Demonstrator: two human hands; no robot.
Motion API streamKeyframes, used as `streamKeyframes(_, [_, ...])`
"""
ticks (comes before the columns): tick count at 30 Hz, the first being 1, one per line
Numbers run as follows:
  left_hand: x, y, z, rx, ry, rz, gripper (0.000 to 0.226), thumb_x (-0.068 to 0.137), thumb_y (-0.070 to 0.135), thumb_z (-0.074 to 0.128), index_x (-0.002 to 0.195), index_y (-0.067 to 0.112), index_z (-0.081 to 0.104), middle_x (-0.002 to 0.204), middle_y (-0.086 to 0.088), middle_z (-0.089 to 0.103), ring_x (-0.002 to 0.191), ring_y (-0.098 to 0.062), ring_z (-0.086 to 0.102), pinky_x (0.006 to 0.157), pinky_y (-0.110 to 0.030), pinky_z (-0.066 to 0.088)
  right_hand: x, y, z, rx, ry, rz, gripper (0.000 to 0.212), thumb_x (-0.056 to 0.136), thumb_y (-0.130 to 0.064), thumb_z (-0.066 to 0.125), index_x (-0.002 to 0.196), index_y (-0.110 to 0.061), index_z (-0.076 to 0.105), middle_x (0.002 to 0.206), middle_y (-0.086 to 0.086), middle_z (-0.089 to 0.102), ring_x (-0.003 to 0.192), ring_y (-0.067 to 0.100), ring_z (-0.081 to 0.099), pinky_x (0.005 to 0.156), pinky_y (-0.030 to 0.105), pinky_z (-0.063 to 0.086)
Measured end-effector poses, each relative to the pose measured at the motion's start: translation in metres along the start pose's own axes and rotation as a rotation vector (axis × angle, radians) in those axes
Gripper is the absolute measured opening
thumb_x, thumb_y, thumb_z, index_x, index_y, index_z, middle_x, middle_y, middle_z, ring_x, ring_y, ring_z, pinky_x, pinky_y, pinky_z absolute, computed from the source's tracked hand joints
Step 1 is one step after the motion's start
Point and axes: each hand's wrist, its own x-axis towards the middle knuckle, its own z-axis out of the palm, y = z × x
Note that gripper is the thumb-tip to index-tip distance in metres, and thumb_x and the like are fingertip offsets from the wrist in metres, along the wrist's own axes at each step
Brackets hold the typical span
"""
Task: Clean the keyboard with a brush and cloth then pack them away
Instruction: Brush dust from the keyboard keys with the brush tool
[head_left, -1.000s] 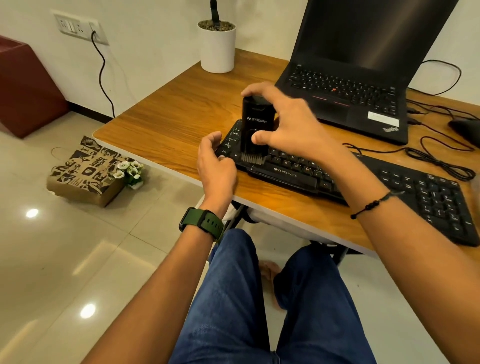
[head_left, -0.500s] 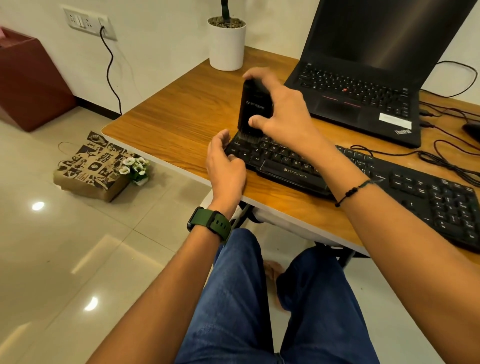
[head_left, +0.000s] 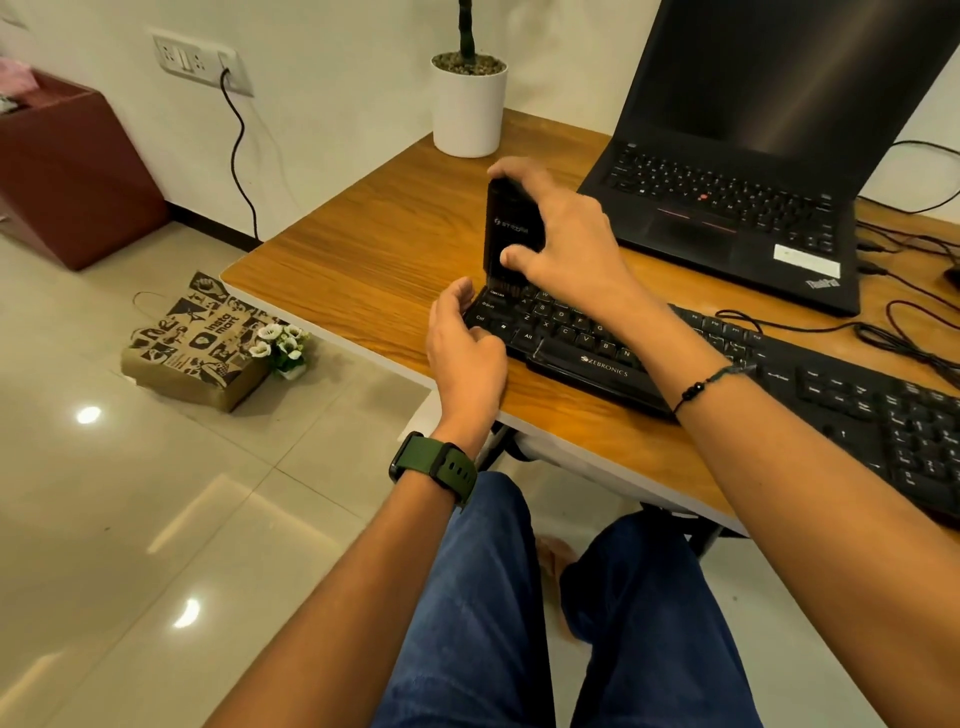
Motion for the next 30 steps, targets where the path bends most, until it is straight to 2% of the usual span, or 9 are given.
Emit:
streamKeyframes(5, [0.000,0.001,0.001,-0.013,0.013,0.003,0.055,0.080,-0.015,0.038,0.126,0.012,0.048,0.125,-0.002,0.051,0.117,-0.012,0.047,0.100,-0.025,0.039,0.001,-0.002,-0.008,0.119,-0.132,0.019,0.063,0.073,-0.013,0.069,0.126,-0.033,0.041,0.107,-0.009,0.053,0.091,0.014,0.056,0.079,0.033,0.053])
streamKeyframes(9, [0.001,0.001,0.002,0.011,0.022,0.005,0.054,0.081,-0.015,0.038,0.128,0.011,0.047,0.126,-0.002,0.051,0.118,-0.011,0.046,0.098,-0.017,0.034,0.010,0.005,-0.009,-0.022,-0.060,-0.001,0.063,0.074,-0.010,0.067,0.128,-0.030,0.041,0.111,-0.002,0.057,0.095,0.020,0.056,0.083,0.044,0.050])
streamKeyframes(13, [0.000,0.000,0.003,0.023,0.022,0.016,0.053,0.081,-0.014,0.039,0.128,0.010,0.047,0.125,-0.001,0.051,0.116,-0.008,0.046,0.091,-0.009,0.030,0.016,0.016,-0.010,-0.051,0.064,0.017,0.062,0.075,-0.008,0.066,0.128,-0.027,0.041,0.117,0.003,0.058,0.104,0.024,0.056,0.086,0.042,0.049])
streamKeyframes(17, [0.000,0.000,0.004,0.022,0.041,0.019,0.053,0.081,-0.014,0.039,0.127,0.010,0.048,0.124,-0.001,0.051,0.115,-0.008,0.046,0.088,-0.005,0.028,0.014,0.018,-0.005,-0.115,-0.036,-0.027,0.063,0.075,-0.009,0.066,0.129,-0.028,0.041,0.114,0.002,0.058,0.101,0.024,0.057,0.084,0.041,0.049])
streamKeyframes(19, [0.000,0.000,0.004,0.025,0.040,0.023,0.053,0.081,-0.014,0.039,0.128,0.010,0.048,0.124,-0.001,0.051,0.116,-0.009,0.046,0.089,-0.005,0.028,0.016,0.014,-0.011,-0.020,-0.104,-0.002,0.062,0.073,-0.009,0.067,0.126,-0.029,0.041,0.107,-0.003,0.056,0.095,0.022,0.058,0.082,0.042,0.052])
streamKeyframes(22, [-0.001,0.000,0.003,0.025,0.033,0.019,0.053,0.082,-0.014,0.039,0.128,0.011,0.047,0.125,0.000,0.050,0.116,-0.007,0.045,0.091,-0.008,0.030,0.019,0.006,-0.021,0.240,-0.132,0.079,0.061,0.073,-0.003,0.067,0.123,-0.028,0.043,0.097,-0.011,0.052,0.089,0.019,0.060,0.071,0.036,0.058])
streamKeyframes(25, [0.000,0.002,0.003,0.024,0.037,0.019,0.052,0.082,-0.013,0.040,0.127,0.012,0.048,0.119,0.005,0.048,0.109,-0.002,0.042,0.092,-0.012,0.033,0.018,0.002,-0.022,0.384,-0.243,0.130,0.061,0.073,0.002,0.067,0.121,-0.028,0.044,0.100,-0.010,0.049,0.089,0.018,0.062,0.061,0.035,0.059])
streamKeyframes(27, [0.000,0.003,0.003,0.030,0.038,0.021,0.052,0.082,-0.013,0.040,0.127,0.012,0.048,0.120,0.005,0.049,0.110,-0.002,0.042,0.094,-0.013,0.033,0.018,0.005,-0.017,0.331,-0.284,0.133,0.060,0.074,0.000,0.067,0.121,-0.029,0.044,0.100,-0.006,0.052,0.088,0.018,0.063,0.062,0.036,0.059])
streamKeyframes(30, [0.000,0.002,0.003,0.028,0.034,0.011,0.052,0.083,-0.013,0.040,0.129,0.011,0.047,0.125,0.002,0.049,0.115,-0.005,0.043,0.094,-0.011,0.031,0.025,0.011,-0.012,0.077,-0.141,0.058,0.061,0.073,-0.007,0.068,0.124,-0.029,0.042,0.105,0.000,0.057,0.091,0.021,0.060,0.078,0.042,0.055])
